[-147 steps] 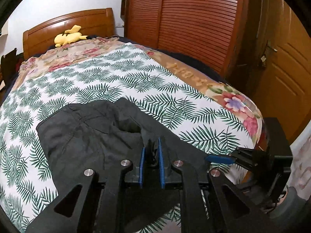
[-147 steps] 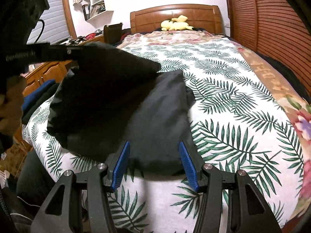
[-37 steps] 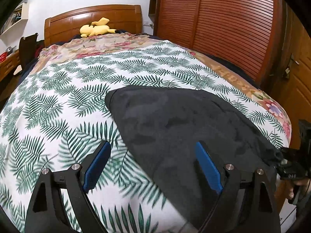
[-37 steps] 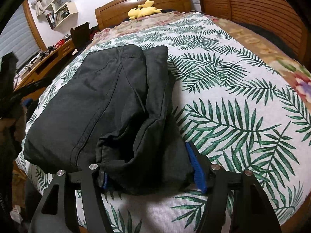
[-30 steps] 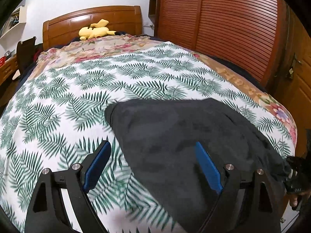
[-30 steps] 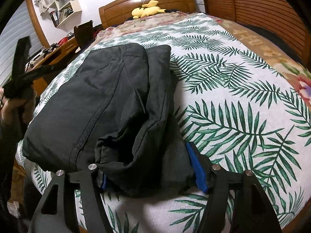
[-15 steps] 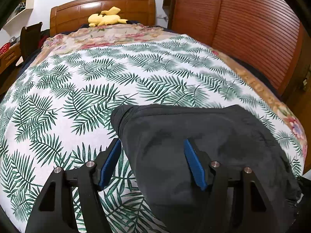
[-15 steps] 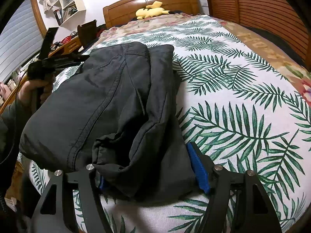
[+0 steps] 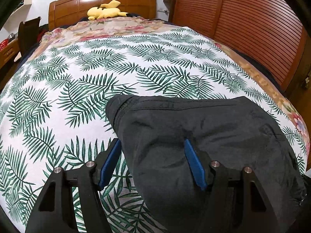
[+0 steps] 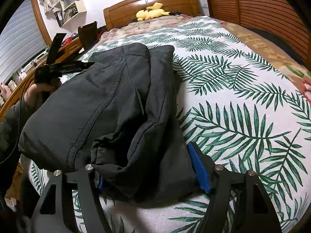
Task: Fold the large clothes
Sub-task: 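Grasp the dark jacket bundle's end with the left gripper while the right gripper grasps its other end, then lift the bundle with both grippers and carry it toward the wardrobe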
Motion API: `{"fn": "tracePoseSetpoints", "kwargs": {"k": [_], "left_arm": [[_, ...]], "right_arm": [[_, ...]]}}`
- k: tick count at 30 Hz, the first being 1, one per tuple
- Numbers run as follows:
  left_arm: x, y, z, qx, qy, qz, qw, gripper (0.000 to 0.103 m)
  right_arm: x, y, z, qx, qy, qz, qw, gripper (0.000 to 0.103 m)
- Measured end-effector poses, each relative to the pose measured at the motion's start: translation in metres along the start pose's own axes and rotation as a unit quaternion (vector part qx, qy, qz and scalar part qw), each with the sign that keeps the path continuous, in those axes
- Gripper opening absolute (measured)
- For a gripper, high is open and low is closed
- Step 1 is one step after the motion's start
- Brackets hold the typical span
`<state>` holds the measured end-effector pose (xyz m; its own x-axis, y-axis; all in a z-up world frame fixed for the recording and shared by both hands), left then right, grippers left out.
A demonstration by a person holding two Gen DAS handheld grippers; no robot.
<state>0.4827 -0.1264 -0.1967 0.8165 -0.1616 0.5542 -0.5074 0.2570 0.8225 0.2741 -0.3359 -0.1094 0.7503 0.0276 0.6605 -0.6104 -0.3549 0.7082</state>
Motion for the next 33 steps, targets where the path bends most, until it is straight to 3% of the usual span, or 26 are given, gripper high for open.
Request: {"fn": "tracePoseSetpoints", "kwargs": {"k": [4,7,9,10,13,17,26,33], "left_arm": [[-0.001,-0.002,0.000,-0.007,0.006,-0.003,1.0000,0.067],[-0.003,-0.005,0.005,-0.023,0.003,-0.009,0.9997,0.052],[-0.003,-0.004,0.009,-0.023,-0.005,-0.011,0.9997,0.036],[-0.003,-0.003,0.013,-0.024,-0.015,-0.012,0.9995,0.022],[-0.002,0.011,0.028,0.025,-0.059,0.009,0.9979,0.011],[0.004,0.043,0.044,0.045,-0.081,0.040,0.9949,0.009],[0.017,0.102,0.078,0.041,-0.101,0.077,0.9910,0.008],[0.020,0.115,0.117,0.030,-0.118,0.085,0.9890,0.007]], "right_arm": [[0.000,-0.001,0.001,0.003,-0.005,0.001,1.000,0.073],[0.001,-0.002,0.002,0.010,-0.014,-0.003,1.000,0.073],[0.002,-0.002,0.001,0.012,-0.018,-0.007,1.000,0.073],[0.003,-0.002,0.000,0.014,-0.017,-0.009,1.000,0.071],[0.005,0.000,-0.010,0.032,-0.001,-0.006,0.999,0.040],[0.004,0.005,-0.014,0.020,0.013,0.012,1.000,0.026],[0.028,0.054,-0.012,0.084,0.014,0.090,0.992,0.012],[0.035,0.086,0.014,0.067,0.029,0.133,0.988,0.010]]}}
Point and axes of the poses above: each gripper's, at about its wrist camera, not at the fingertips, and y roughly against the way its jaws point, z to its right, x to its top, the point moved 9 cm from there along -y, roughly the way its jaws point, and after that the axes turned 8 degrees about -z, right-handed, at the moved point
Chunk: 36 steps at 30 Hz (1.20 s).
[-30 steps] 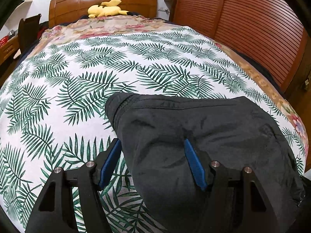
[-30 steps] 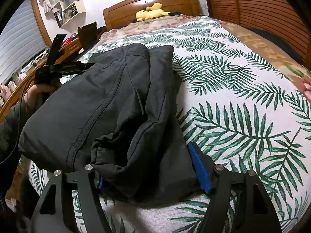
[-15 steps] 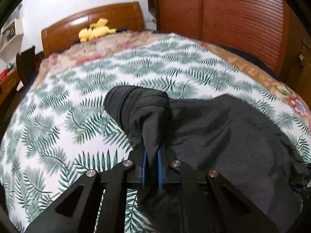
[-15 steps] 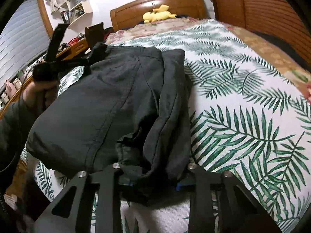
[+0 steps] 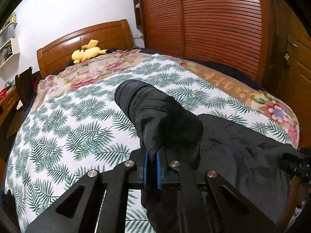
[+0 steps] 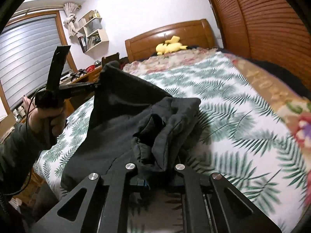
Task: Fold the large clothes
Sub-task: 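Lift the bundle with both grippers and carry it toward the wardrobe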
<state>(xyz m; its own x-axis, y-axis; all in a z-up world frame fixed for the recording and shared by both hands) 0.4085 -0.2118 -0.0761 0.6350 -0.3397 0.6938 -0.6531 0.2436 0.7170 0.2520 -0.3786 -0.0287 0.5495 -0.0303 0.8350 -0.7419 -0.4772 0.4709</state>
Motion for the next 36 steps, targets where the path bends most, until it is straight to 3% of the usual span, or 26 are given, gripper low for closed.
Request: {"fn": "tracePoseSetpoints", "kwargs": {"k": [7,13,21,24,27,33,36], "left_arm": [[0.029,-0.007,0.051,-0.028,-0.006,0.011,0.9995,0.007],[0.069,-0.015,0.130,-0.069,-0.031,0.037,0.9964,0.007],[0.127,-0.025,0.246,-0.137,-0.054,0.058,0.9875,0.007],[0.139,-0.033,0.274,-0.151,-0.071,0.058,0.9843,0.007],[0.139,-0.046,0.307,-0.160,-0.095,0.052,0.9811,0.007],[0.133,-0.068,0.314,-0.147,-0.104,0.033,0.9830,0.008],[0.126,-0.073,0.301,-0.146,-0.087,0.015,0.9853,0.009]], "right_arm": [[0.015,0.039,0.056,-0.055,0.003,0.021,0.998,0.010],[0.030,0.086,0.117,-0.130,-0.003,0.047,0.990,0.010],[0.049,0.162,0.194,-0.256,-0.010,0.081,0.963,0.010],[0.045,0.186,0.220,-0.307,-0.016,0.082,0.948,0.010],[0.028,0.195,0.229,-0.332,-0.038,0.067,0.940,0.010],[0.001,0.191,0.246,-0.344,-0.087,0.031,0.935,0.016],[-0.004,0.197,0.252,-0.334,-0.112,0.023,0.936,0.029]]}}
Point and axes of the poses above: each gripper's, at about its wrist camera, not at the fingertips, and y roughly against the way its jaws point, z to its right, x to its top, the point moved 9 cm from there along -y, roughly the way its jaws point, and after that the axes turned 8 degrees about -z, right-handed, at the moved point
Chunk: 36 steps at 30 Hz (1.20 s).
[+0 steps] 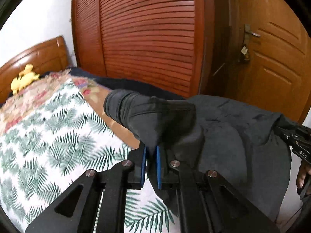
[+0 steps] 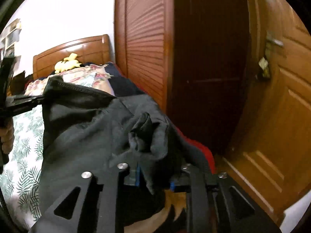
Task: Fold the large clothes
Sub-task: 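Lift the bundle with both grippers and carry it toward the wardrobe, then lower the bundle onto the bed edge by the wardrobe and open both grippers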
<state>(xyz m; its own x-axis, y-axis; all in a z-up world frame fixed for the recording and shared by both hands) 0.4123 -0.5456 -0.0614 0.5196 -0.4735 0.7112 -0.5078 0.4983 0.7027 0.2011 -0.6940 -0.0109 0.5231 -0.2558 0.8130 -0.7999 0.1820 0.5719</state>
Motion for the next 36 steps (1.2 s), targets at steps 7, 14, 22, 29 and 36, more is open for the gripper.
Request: {"fn": "tracePoseSetpoints", "kwargs": {"k": [7,14,22,29,36], "left_arm": [[-0.008,0.014,-0.011,-0.006,0.006,0.014,0.9999,0.054],[-0.025,0.039,-0.004,-0.017,-0.012,0.034,0.9992,0.085],[-0.051,0.066,0.004,-0.022,-0.013,0.047,0.9986,0.101],[-0.060,0.090,0.009,-0.033,-0.010,0.056,0.9979,0.101],[-0.061,0.107,0.015,-0.039,-0.015,0.066,0.9969,0.101]], "right_arm": [[0.014,0.006,0.014,-0.025,-0.014,-0.010,1.000,0.066],[0.011,0.040,0.014,-0.021,-0.018,0.028,0.999,0.069],[0.034,0.076,-0.051,0.040,0.054,0.076,0.995,0.060],[0.027,0.022,-0.043,0.041,0.048,0.001,0.998,0.060],[-0.009,-0.038,0.025,-0.005,-0.018,-0.095,0.995,0.059]]}}
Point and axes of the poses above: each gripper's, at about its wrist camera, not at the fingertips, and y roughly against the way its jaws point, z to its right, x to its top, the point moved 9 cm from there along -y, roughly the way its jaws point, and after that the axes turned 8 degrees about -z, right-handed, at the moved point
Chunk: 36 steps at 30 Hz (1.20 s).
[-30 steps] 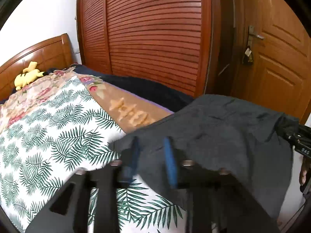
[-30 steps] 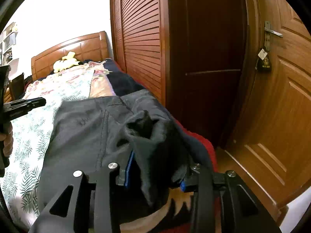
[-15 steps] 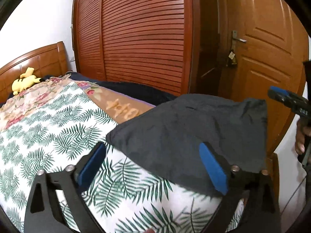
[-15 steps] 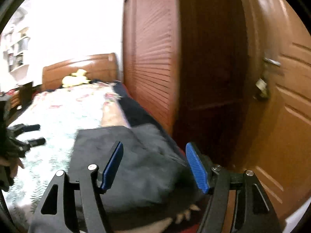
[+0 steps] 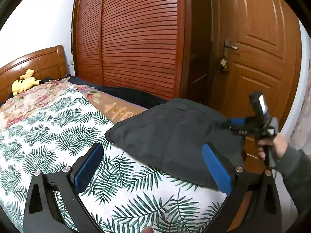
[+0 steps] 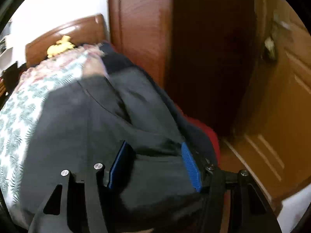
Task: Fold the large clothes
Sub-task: 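Lower the bundle onto the bed edge by the wardrobe and open both grippers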
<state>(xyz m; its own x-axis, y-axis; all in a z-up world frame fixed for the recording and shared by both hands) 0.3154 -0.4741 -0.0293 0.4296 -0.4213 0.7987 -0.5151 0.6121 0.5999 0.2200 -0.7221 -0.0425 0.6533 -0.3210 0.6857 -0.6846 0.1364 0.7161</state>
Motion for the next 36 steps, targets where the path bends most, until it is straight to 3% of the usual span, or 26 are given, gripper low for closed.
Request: {"fn": "tracePoseSetpoints", "kwargs": {"k": [9,14,20,24,30,31,32,33,34,36], "left_arm": [[-0.001,0.002,0.008,-0.005,-0.004,0.002,1.0000,0.101],[-0.007,-0.003,0.011,-0.007,-0.005,-0.006,0.9999,0.101],[-0.015,-0.015,0.017,-0.014,-0.005,-0.017,0.9998,0.101],[-0.019,-0.026,0.019,-0.016,-0.002,-0.025,0.9996,0.101],[-0.022,-0.049,0.021,-0.022,0.001,-0.039,0.9990,0.101],[-0.023,-0.051,0.022,-0.022,0.002,-0.041,0.9989,0.101],[-0.025,-0.057,0.022,-0.026,0.004,-0.046,0.9986,0.101],[-0.026,-0.059,0.022,-0.028,0.006,-0.049,0.9984,0.101],[-0.028,-0.063,0.022,-0.031,0.008,-0.053,0.9981,0.101],[-0.032,-0.069,0.022,-0.033,0.009,-0.060,0.9976,0.101]], "right_arm": [[0.002,0.029,0.003,-0.016,-0.015,0.029,0.999,0.060],[0.005,0.028,-0.012,0.005,0.003,0.032,0.999,0.062],[0.034,0.028,-0.036,0.037,0.053,0.033,0.997,0.062],[0.059,0.004,-0.055,0.062,0.069,0.007,0.996,0.062],[0.073,-0.045,-0.067,0.097,0.071,-0.090,0.989,0.062],[0.072,-0.050,-0.069,0.107,0.073,-0.106,0.986,0.056],[0.070,-0.054,-0.073,0.127,0.080,-0.121,0.981,0.035],[0.069,-0.054,-0.075,0.130,0.093,-0.126,0.979,0.028],[0.068,-0.048,-0.075,0.123,0.105,-0.119,0.980,0.010],[0.073,-0.035,-0.075,0.118,0.118,-0.091,0.982,0.004]]}}
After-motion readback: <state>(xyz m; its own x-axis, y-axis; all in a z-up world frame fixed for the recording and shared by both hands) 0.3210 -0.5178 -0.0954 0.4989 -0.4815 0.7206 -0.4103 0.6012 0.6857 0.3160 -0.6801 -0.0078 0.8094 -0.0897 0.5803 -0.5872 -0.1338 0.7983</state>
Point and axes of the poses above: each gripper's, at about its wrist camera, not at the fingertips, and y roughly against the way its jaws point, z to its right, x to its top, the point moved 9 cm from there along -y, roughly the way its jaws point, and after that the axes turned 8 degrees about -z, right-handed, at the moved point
